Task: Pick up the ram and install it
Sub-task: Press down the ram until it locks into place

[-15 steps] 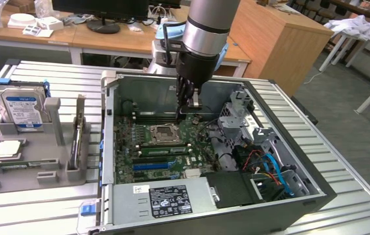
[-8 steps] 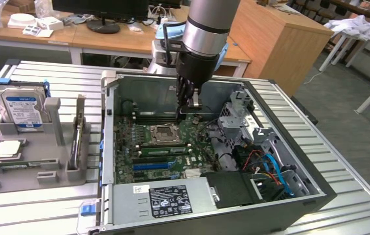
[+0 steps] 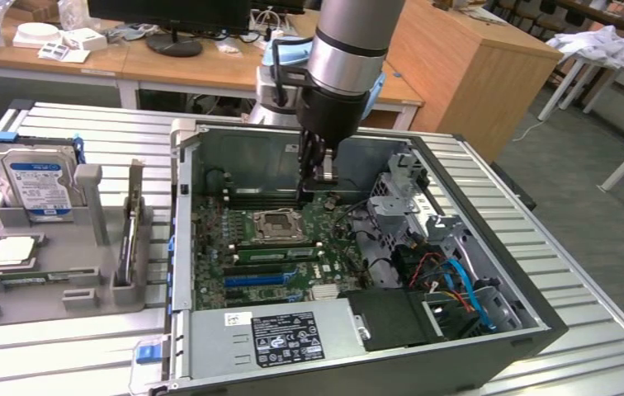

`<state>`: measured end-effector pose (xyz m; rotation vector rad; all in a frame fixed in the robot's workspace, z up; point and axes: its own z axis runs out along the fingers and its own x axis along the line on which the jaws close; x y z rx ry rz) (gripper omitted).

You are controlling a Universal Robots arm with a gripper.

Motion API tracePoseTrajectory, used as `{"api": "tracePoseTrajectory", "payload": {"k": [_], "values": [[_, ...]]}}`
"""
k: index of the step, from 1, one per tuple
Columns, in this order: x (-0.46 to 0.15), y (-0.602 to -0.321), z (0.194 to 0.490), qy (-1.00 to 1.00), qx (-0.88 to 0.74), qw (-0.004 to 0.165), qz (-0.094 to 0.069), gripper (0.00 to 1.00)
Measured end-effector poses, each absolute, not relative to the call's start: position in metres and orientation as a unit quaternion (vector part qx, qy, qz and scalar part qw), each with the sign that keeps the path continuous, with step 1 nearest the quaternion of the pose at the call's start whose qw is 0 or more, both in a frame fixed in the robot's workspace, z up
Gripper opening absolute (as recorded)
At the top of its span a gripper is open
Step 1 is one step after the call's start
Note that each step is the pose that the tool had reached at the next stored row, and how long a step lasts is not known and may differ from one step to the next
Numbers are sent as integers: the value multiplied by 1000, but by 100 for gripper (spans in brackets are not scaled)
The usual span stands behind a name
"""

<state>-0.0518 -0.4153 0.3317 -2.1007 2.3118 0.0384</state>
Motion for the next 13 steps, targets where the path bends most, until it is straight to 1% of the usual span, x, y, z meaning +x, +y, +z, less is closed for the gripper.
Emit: {"api": "tracePoseTrajectory", "payload": {"k": [13], "values": [[-52,-415,331,803,-596,10,11,10]]}}
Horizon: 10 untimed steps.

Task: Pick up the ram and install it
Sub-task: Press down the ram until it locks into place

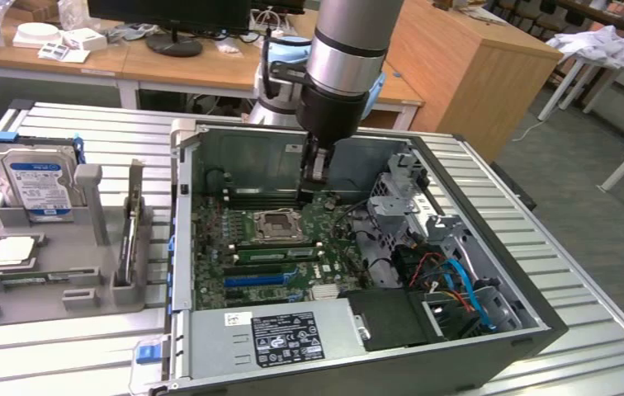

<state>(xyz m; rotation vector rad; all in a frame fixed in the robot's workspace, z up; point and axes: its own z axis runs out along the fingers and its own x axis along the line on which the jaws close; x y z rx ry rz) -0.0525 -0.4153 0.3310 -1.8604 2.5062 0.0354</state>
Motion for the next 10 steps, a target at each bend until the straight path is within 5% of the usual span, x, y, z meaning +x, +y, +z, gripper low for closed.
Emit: {"api": "tracePoseTrajectory", "payload": {"k": [10], "values": [[-52,-415,331,853,-521,11,10,10]]}}
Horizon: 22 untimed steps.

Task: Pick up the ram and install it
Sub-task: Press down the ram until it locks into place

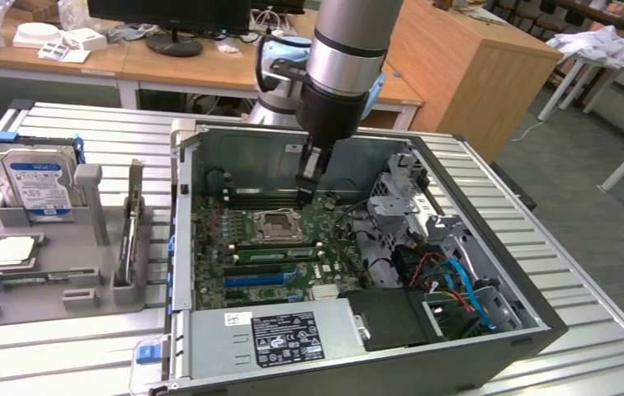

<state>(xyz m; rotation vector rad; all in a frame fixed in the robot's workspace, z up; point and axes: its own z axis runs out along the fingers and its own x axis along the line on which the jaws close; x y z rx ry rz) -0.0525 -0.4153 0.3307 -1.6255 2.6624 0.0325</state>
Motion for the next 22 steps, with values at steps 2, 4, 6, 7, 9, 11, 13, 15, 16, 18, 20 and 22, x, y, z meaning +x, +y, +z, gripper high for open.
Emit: {"api": "tracePoseTrajectory", "payload": {"k": [2,4,6,7,9,11,13,15,16,18,20,22], "values": [[-52,-415,331,863,-505,11,10,10],[-52,-415,331,872,-489,11,10,10],[-52,-415,330,881,-474,12,10,10],[-52,-415,330,885,-466,12,10,10],[-52,-415,330,893,-449,12,9,10],[-52,-415,330,901,-433,12,9,10],[-52,-415,330,909,-417,12,9,10],[-52,-415,330,916,-400,12,9,10],[-52,-415,330,920,-391,12,9,10],[-52,-415,330,927,-375,13,8,10],[-52,-415,330,934,-358,13,8,10],[-52,-415,330,940,-341,13,8,10]]}}
